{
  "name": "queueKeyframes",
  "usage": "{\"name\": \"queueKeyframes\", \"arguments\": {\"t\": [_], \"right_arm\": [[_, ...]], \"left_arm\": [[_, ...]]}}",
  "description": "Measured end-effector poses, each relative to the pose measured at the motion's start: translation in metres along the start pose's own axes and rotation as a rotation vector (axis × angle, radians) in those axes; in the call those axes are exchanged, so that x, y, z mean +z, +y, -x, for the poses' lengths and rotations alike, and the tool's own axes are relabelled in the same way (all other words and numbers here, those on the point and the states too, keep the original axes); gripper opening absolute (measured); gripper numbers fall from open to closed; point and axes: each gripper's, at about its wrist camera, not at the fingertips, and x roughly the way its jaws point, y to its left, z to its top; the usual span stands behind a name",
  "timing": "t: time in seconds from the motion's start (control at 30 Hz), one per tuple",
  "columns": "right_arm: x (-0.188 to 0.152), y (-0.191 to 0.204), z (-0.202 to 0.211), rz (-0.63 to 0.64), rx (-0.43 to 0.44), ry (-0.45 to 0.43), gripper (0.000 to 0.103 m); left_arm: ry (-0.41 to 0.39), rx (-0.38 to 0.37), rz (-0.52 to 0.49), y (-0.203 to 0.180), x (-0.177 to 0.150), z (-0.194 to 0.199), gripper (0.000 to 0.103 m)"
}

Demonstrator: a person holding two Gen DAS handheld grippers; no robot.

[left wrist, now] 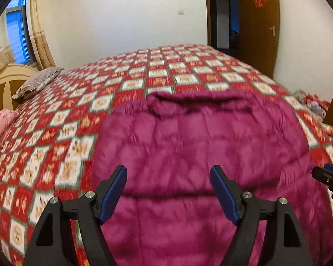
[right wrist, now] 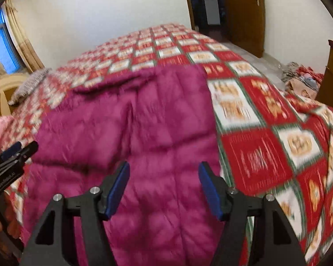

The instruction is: Fold large clothes

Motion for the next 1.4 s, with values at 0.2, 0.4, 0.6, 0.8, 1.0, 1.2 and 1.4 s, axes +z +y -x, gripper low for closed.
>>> {"name": "queueKeyframes", "arguments": {"t": [0.2,0.4,0.6,0.8,1.0,1.2,1.4], "right_arm": [[-0.039,-0.001,-0.005,0.077,-0.077,0.063,0.067],[-0.074,-0.007,0.006,0.111,-0.096,0.084,0.069],[-0.102,-0.022,0.029,0.109,-0.092,0.095,0.069],[-0.131,-0.037,0.049,0.093,-0.1,0.115,0.069],[-0.152,-0.053,0.08,0.089,-0.092,0.09,0.072],[-0.172,-0.045,0.086,0.168,-0.11,0.108,0.074],[-0.185,-0.036,0.082,0.214,-0.103,0.122,0.079]], "left_arm": [[0.076,0.012,0.0,-0.005,-0.043,-0.005,0.078],[0.127,0.015,0.021,0.001,-0.083,-0.002,0.078],[0.092,0.015,0.023,0.005,-0.108,0.016,0.078],[0.094,-0.026,0.042,0.014,-0.127,0.036,0.078],[0.093,-0.123,0.087,0.04,-0.15,0.067,0.078],[0.063,-0.116,0.114,0.077,-0.179,0.106,0.078],[0.092,-0.127,0.102,0.098,-0.214,0.126,0.078]]}}
